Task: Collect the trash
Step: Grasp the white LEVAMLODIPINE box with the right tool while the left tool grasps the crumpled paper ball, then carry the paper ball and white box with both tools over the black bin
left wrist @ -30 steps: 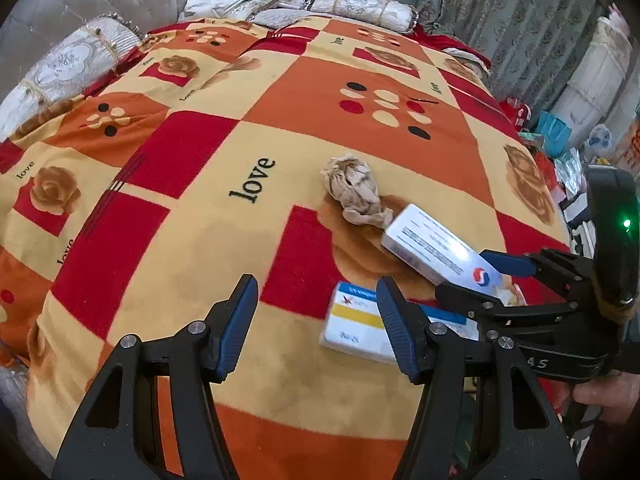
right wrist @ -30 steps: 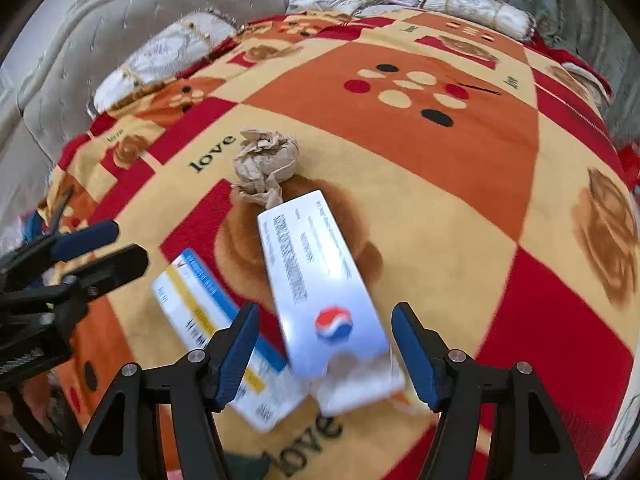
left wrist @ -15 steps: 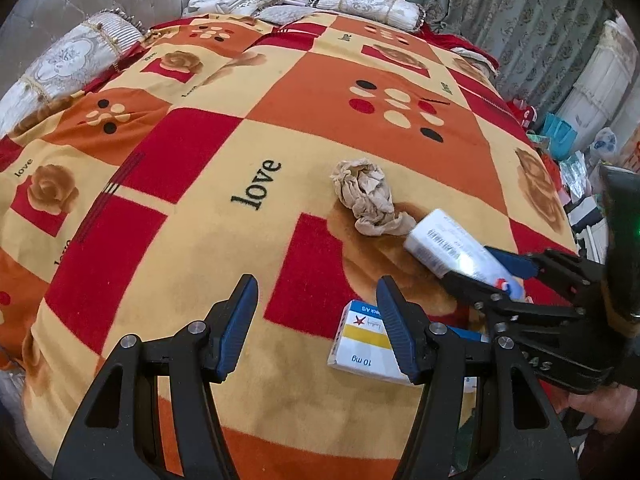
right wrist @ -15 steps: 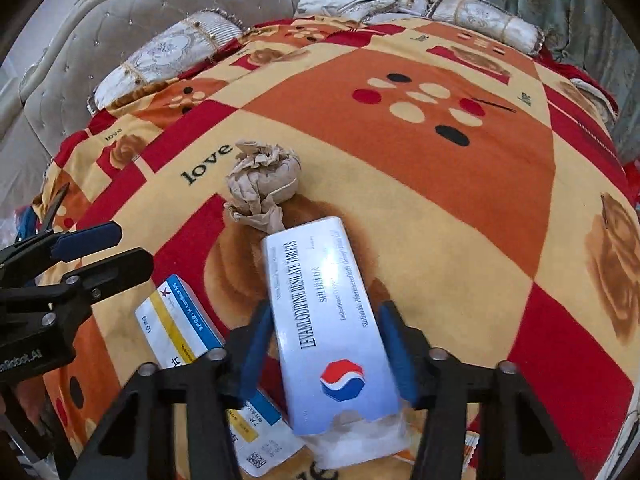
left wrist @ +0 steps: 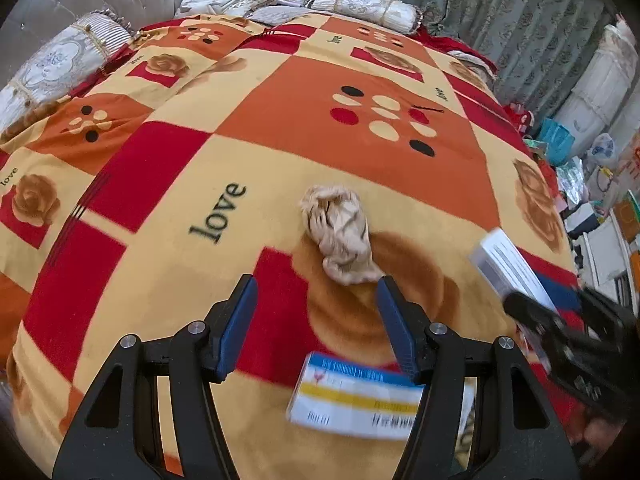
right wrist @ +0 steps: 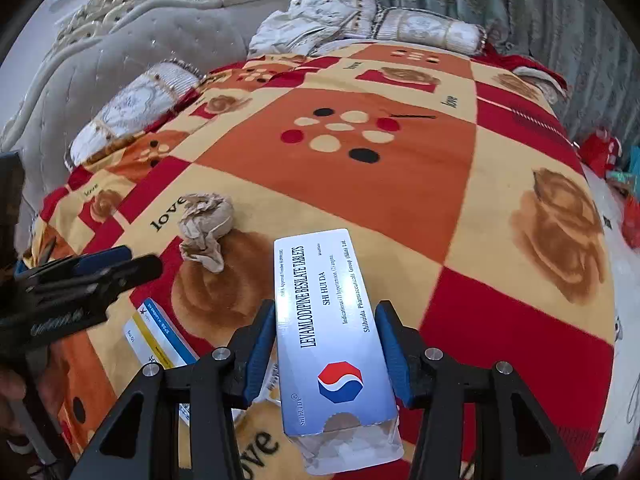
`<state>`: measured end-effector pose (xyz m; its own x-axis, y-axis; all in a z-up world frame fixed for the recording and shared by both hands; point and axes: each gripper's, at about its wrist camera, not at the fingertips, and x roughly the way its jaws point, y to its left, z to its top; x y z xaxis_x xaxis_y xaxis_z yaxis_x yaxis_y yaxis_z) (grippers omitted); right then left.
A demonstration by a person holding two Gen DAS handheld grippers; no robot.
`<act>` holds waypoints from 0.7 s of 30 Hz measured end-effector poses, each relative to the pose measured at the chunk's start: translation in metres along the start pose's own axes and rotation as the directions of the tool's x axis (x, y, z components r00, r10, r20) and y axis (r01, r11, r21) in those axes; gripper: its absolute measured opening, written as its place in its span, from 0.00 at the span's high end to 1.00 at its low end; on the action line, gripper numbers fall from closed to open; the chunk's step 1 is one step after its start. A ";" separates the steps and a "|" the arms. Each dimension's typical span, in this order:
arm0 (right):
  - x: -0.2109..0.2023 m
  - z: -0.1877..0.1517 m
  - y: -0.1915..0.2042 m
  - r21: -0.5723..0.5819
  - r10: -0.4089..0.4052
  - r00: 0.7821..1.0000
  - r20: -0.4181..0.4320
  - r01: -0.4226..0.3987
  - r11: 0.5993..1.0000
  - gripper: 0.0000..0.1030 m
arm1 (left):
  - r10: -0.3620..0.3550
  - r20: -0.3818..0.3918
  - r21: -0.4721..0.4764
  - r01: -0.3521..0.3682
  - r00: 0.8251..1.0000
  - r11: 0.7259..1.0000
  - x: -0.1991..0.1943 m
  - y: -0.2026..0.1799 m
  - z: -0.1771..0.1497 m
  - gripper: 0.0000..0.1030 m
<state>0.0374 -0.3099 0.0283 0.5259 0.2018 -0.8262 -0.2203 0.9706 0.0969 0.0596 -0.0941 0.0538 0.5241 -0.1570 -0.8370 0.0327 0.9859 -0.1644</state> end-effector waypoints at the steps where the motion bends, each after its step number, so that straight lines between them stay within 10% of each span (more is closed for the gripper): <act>1: -0.003 -0.002 -0.004 0.011 0.003 1.000 0.005 -0.003 1.000 0.53 | 0.005 -0.003 -0.002 -0.005 1.000 1.000 0.005 -0.002 0.004 0.41; 11: -0.022 -0.017 -0.017 0.041 0.000 0.999 0.034 -0.001 0.999 0.53 | 0.029 -0.001 -0.058 -0.029 1.000 0.998 0.044 -0.008 0.033 0.43; 14: -0.025 -0.023 -0.021 0.050 -0.007 0.999 0.037 0.005 0.999 0.53 | -0.010 -0.026 -0.060 0.009 1.000 0.998 0.049 -0.009 0.032 0.80; 21: -0.032 -0.040 -0.024 0.079 -0.015 0.999 0.040 0.012 0.997 0.53 | -0.045 0.014 -0.021 0.045 0.999 0.999 0.011 -0.017 0.015 0.82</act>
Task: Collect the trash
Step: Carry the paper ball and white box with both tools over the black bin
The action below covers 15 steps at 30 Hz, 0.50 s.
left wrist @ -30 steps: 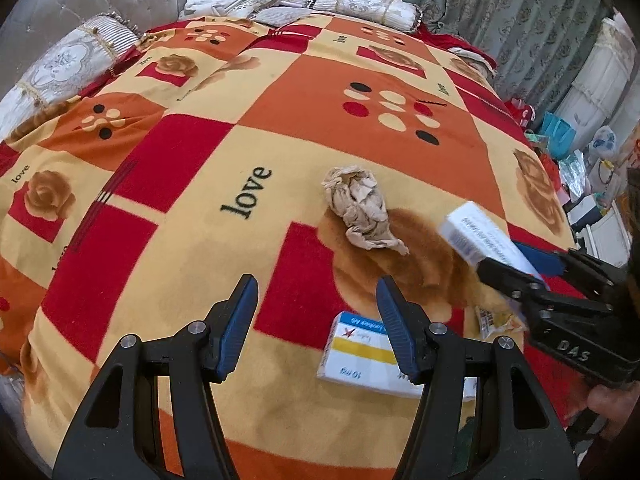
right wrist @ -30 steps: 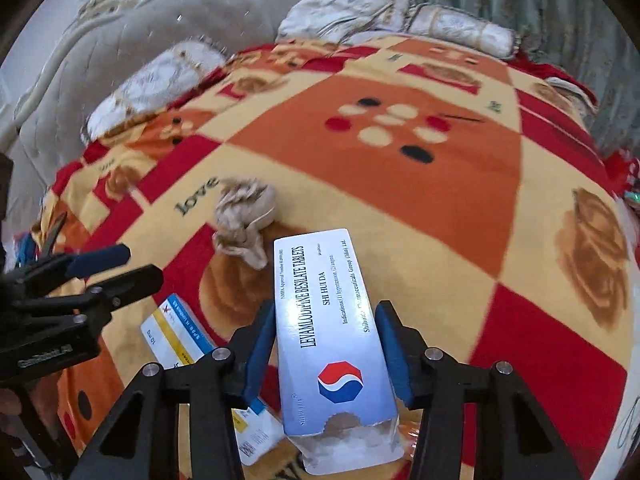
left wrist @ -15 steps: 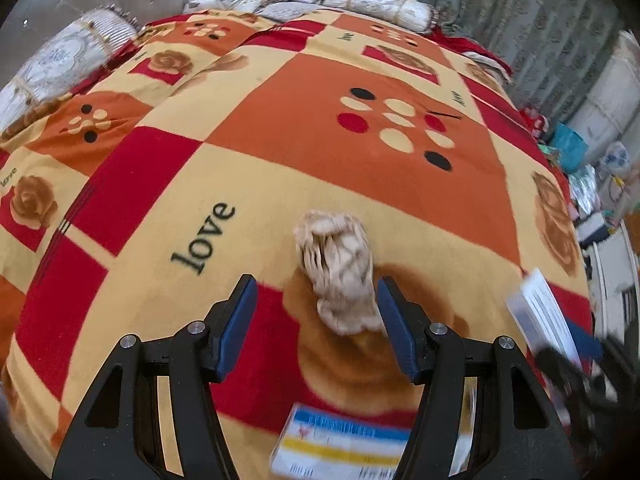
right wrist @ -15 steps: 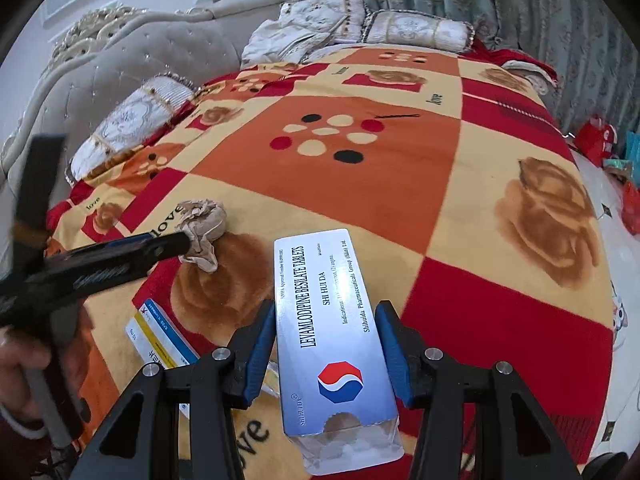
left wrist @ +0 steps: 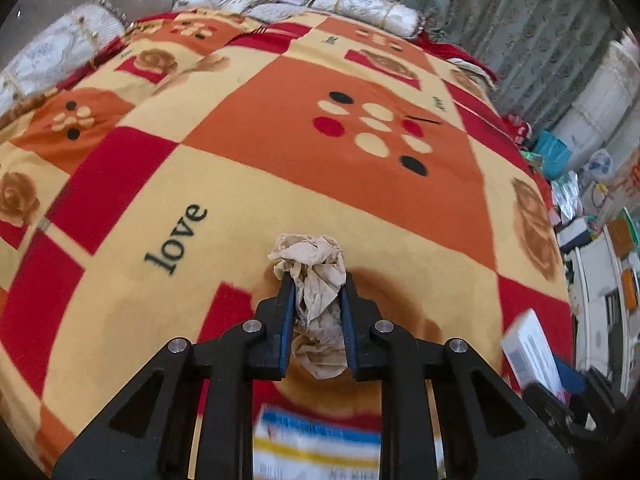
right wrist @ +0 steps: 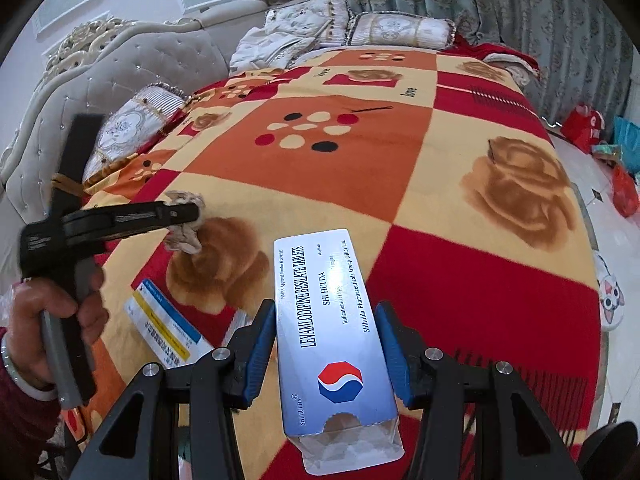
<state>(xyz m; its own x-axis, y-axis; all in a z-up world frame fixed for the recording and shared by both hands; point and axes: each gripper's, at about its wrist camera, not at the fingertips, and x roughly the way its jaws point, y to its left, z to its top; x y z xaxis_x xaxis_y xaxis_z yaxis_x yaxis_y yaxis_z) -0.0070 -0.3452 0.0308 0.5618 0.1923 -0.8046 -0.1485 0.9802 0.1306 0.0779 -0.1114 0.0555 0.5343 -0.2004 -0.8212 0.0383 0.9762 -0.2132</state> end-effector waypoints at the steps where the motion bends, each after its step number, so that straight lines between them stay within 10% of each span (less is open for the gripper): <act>1: -0.002 -0.003 0.000 0.005 0.000 1.000 0.001 0.000 1.000 0.53 | -0.002 0.004 0.011 0.002 1.000 1.000 -0.005 -0.003 -0.003 0.82; 15: -0.059 -0.058 -0.006 0.105 -0.051 0.998 0.043 0.047 0.993 0.53 | -0.084 0.074 0.168 0.071 0.994 0.983 -0.103 -0.055 -0.070 0.82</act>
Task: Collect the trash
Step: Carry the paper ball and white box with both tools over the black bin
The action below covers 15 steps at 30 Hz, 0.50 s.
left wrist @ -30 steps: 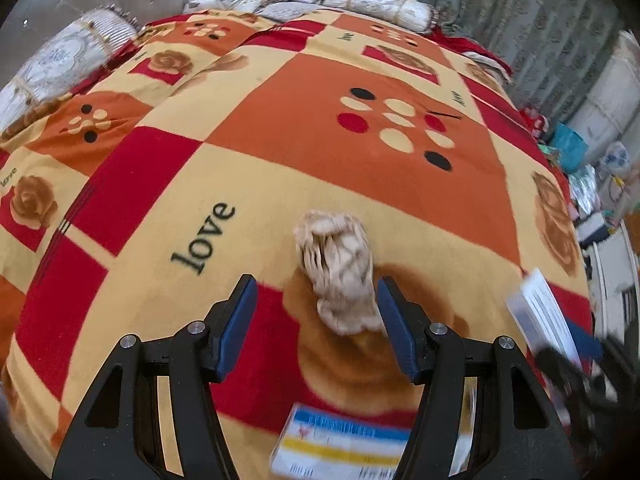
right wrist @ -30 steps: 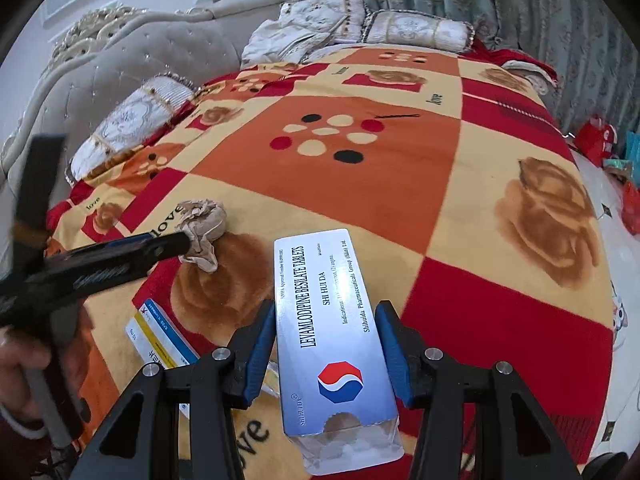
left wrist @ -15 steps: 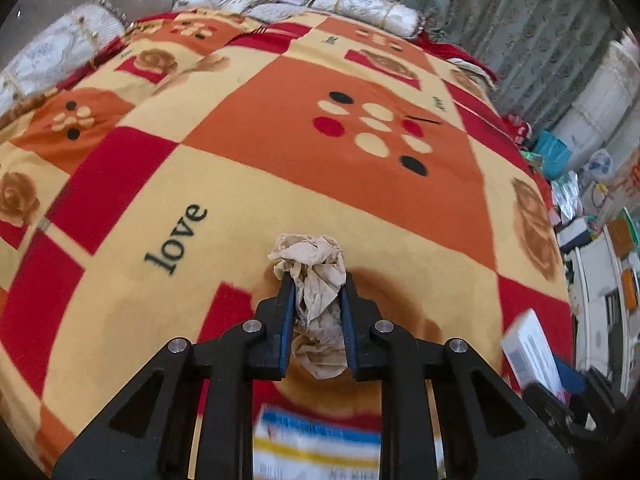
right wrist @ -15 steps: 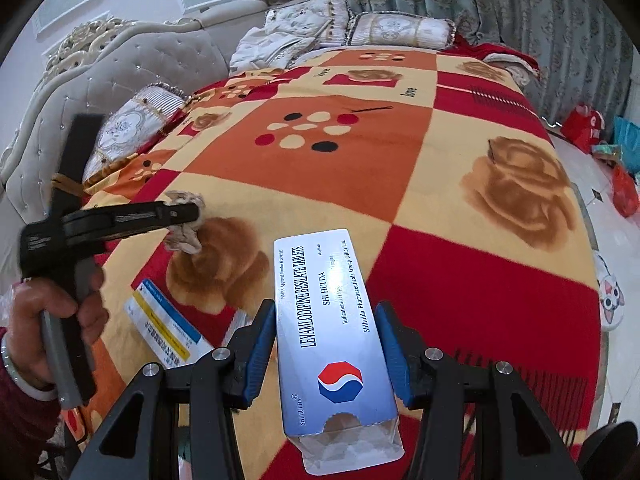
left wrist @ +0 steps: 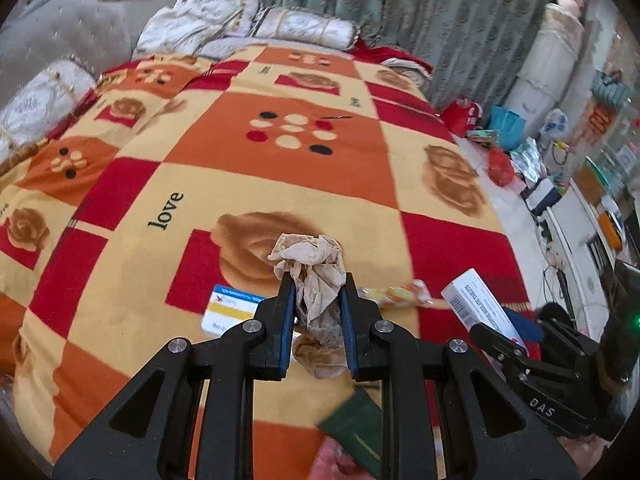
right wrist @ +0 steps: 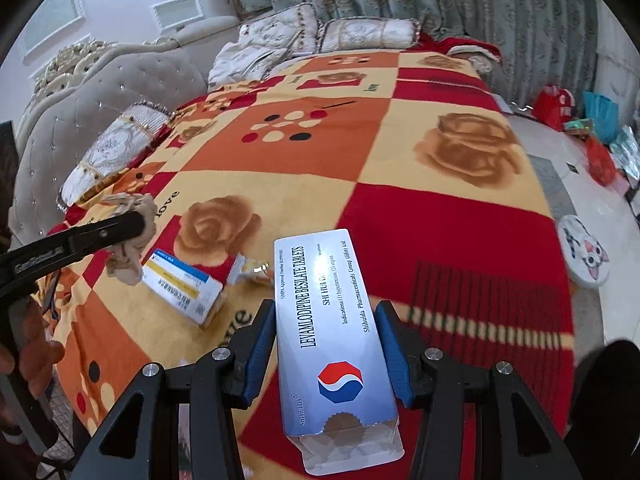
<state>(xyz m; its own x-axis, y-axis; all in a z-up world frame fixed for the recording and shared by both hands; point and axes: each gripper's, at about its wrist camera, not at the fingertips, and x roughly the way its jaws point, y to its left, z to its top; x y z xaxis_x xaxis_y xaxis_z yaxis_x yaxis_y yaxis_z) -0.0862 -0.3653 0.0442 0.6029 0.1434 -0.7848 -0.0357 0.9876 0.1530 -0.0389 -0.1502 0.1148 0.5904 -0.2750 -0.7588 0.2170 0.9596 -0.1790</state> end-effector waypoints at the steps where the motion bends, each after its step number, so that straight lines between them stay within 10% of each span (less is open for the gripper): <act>1: -0.003 -0.002 -0.002 0.005 -0.004 1.000 0.004 0.004 1.000 0.53 | -0.006 0.007 0.010 0.006 1.000 1.000 -0.007 -0.007 -0.004 0.82; 15: -0.072 -0.043 -0.036 0.073 -0.081 0.994 0.073 0.076 0.994 0.53 | -0.107 0.023 0.153 0.102 0.994 0.983 -0.047 -0.093 -0.034 0.82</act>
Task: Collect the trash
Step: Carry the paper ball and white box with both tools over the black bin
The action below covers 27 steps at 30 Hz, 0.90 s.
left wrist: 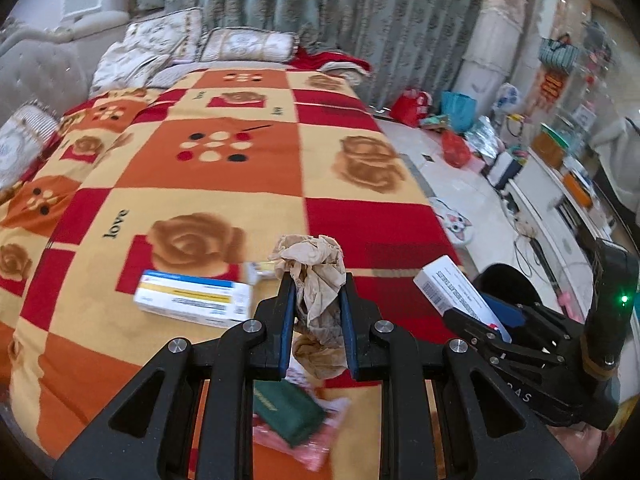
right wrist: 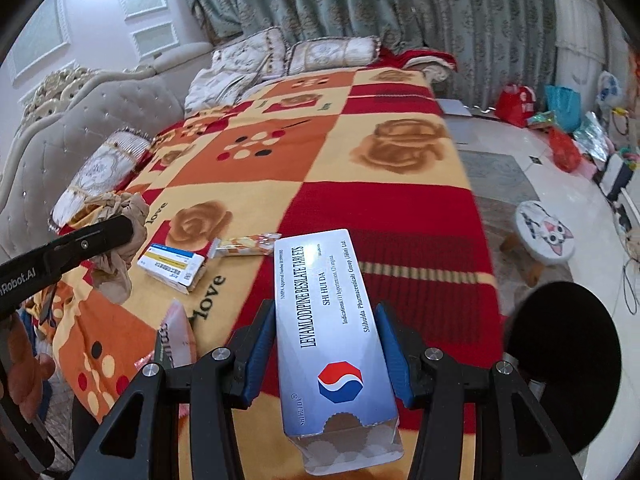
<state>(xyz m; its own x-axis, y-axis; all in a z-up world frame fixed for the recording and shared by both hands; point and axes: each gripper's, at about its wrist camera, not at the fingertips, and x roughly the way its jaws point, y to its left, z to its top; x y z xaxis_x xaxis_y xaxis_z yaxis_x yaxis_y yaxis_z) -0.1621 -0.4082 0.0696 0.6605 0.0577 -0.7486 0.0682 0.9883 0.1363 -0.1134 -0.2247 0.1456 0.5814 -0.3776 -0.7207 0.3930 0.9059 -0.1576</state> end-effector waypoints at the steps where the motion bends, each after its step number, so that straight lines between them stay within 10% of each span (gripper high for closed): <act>1: -0.004 -0.001 -0.005 0.008 -0.005 1.000 0.003 0.005 1.000 0.53 | -0.006 -0.002 0.006 0.006 1.000 1.000 0.000 -0.005 -0.001 0.82; 27: -0.073 -0.039 -0.132 0.239 -0.160 0.987 0.035 0.147 0.960 0.53 | -0.184 -0.130 0.148 0.203 0.974 0.968 0.048 -0.160 -0.022 0.82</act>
<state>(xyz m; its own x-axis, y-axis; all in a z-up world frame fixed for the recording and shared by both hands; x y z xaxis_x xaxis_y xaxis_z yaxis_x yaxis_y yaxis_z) -0.2487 -0.5369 0.0809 0.6667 -0.1060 -0.7377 0.3411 0.9235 0.1756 -0.1644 -0.3835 0.1216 0.4010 -0.5099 -0.7611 0.6041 0.7717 -0.1987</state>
